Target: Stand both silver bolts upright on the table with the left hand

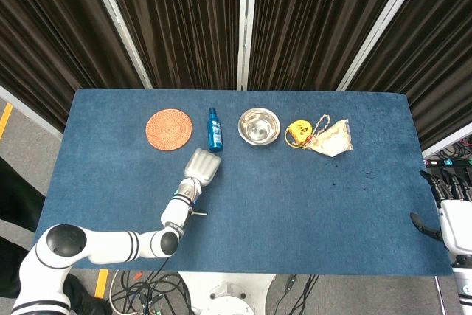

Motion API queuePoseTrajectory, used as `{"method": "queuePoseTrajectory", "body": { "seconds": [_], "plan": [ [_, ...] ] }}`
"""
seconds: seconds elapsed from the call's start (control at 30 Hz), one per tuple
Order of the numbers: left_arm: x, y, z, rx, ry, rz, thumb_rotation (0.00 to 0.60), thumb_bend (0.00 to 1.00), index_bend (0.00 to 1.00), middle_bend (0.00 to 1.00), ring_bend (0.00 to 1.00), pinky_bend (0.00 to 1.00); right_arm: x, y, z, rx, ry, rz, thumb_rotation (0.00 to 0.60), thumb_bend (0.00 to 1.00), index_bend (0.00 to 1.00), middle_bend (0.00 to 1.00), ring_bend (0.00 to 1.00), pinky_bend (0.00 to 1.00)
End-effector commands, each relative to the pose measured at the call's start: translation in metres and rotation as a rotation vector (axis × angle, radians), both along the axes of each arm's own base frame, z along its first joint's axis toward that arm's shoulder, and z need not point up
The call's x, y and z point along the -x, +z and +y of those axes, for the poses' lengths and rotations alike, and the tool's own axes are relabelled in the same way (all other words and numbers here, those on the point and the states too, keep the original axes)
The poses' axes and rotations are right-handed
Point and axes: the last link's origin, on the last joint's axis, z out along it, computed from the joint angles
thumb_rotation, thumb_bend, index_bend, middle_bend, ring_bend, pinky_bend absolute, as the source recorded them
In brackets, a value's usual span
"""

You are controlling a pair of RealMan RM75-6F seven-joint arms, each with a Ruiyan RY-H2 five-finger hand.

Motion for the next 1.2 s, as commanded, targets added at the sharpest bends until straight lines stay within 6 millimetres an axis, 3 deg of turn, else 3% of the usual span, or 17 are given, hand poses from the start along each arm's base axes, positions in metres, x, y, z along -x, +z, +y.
{"method": "queuePoseTrajectory", "body": {
  "seconds": [0.03,1.2],
  "plan": [
    [0.001,0.004,0.001,-0.001,0.011,-0.035,0.597,0.35,0.55,0.74,0.67,0.66,-0.001,0.0,0.0,0.0,0.001,0.001,0.6,0.15,0.14,0.21,0.06,0.1],
    [0.02,0.031,0.007,0.016,0.134,-0.294,0.582,0.35,0.54,0.72,0.66,0.66,-0.011,-0.002,-0.002,0.002,0.013,0.016,0.6,0.15,0.14,0.21,0.06,0.1]
  ]
}}
